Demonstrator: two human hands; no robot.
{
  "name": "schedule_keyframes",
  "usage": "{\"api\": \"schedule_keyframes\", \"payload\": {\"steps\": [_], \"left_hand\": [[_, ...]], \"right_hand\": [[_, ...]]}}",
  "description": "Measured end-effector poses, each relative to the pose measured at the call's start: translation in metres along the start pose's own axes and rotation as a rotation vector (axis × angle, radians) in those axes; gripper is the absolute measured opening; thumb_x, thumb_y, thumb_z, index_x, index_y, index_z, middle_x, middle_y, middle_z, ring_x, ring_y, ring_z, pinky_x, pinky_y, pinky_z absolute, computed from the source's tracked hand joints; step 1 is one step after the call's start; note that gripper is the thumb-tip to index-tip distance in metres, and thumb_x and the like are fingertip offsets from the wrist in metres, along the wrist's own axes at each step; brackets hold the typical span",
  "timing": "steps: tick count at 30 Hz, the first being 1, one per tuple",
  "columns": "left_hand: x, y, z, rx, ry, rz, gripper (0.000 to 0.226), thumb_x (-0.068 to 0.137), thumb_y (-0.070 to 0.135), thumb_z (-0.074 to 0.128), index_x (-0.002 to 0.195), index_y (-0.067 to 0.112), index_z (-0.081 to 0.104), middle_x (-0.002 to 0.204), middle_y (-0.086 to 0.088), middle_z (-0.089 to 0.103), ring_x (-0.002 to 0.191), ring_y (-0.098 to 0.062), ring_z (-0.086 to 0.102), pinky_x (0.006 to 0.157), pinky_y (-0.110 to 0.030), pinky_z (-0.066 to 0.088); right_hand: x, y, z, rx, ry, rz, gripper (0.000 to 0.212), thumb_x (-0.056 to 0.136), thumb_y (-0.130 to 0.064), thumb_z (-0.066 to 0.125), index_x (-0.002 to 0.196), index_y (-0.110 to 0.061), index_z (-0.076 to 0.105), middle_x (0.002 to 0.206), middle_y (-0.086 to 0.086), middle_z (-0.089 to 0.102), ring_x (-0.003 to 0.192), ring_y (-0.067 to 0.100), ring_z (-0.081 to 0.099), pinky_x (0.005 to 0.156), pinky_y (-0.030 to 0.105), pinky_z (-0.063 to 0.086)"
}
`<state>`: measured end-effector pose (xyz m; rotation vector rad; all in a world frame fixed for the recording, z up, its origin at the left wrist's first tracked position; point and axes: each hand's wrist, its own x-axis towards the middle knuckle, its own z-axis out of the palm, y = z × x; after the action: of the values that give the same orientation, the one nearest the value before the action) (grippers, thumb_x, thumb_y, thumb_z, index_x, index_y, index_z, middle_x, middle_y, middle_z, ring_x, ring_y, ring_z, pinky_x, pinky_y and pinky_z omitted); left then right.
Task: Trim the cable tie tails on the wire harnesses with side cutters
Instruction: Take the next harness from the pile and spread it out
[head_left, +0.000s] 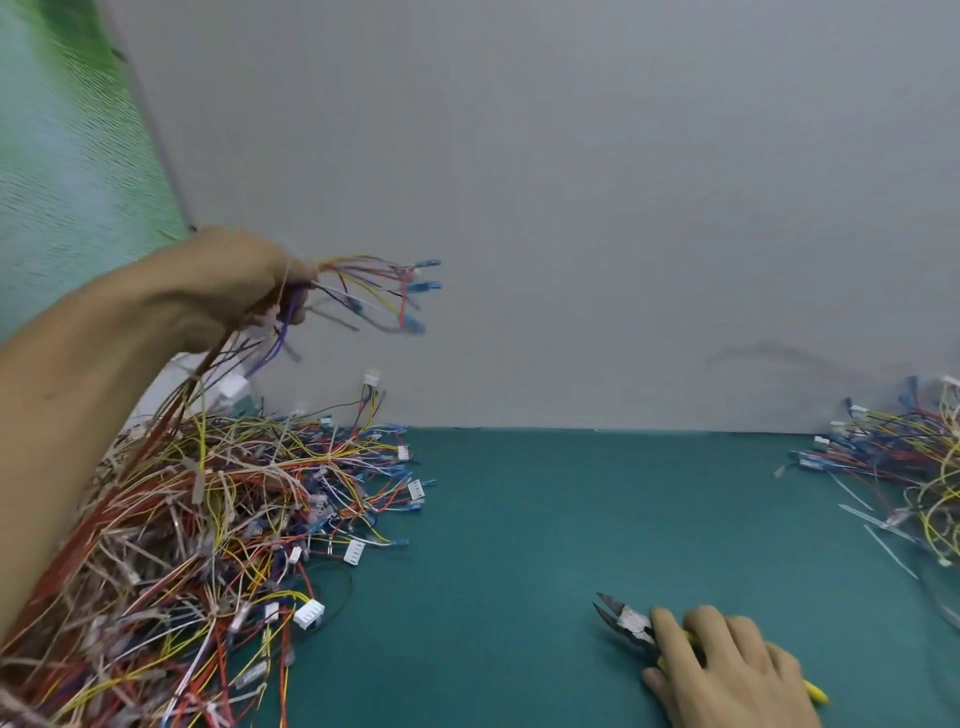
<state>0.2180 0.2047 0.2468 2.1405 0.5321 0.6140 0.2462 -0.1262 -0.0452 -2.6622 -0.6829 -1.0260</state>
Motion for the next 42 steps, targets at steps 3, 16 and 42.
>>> {"api": "schedule_keyframes", "payload": {"steps": [3, 16, 42], "left_hand": [[0.010, 0.028, -0.019, 0.073, 0.253, 0.251, 0.027, 0.090, 0.013, 0.059, 0.064, 0.017, 0.056, 0.040, 0.011, 0.054, 0.049, -0.006, 0.050, 0.048, -0.020, 0.038], [-0.065, 0.038, 0.151, -0.058, -0.391, 0.427, 0.015, 0.086, 0.015, 0.069, 0.071, 0.017, 0.071, 0.058, 0.006, 0.065, 0.052, -0.006, 0.054, 0.061, -0.023, 0.048], [-0.157, -0.111, 0.136, 0.628, -0.249, 0.220, 0.019, 0.095, 0.041, 0.049, 0.098, 0.031, 0.064, 0.092, 0.013, 0.064, 0.094, -0.011, 0.059, 0.084, -0.030, 0.046]], "right_hand": [[0.001, -0.002, 0.000, 0.021, -0.042, 0.016, 0.046, 0.064, -0.036, 0.038, 0.069, -0.007, 0.073, 0.063, 0.013, 0.058, 0.050, 0.032, 0.058, 0.047, 0.037, 0.045], [0.032, 0.037, -0.033, 0.338, -0.388, 0.598, 0.022, 0.096, -0.038, 0.049, 0.111, -0.021, 0.048, 0.100, 0.004, 0.051, 0.095, 0.030, 0.052, 0.074, 0.038, 0.038], [0.056, 0.080, -0.074, 0.183, -0.322, 0.563, 0.031, 0.084, -0.027, 0.070, 0.101, -0.006, 0.054, 0.103, 0.018, 0.055, 0.093, 0.041, 0.055, 0.077, 0.044, 0.045]]}}
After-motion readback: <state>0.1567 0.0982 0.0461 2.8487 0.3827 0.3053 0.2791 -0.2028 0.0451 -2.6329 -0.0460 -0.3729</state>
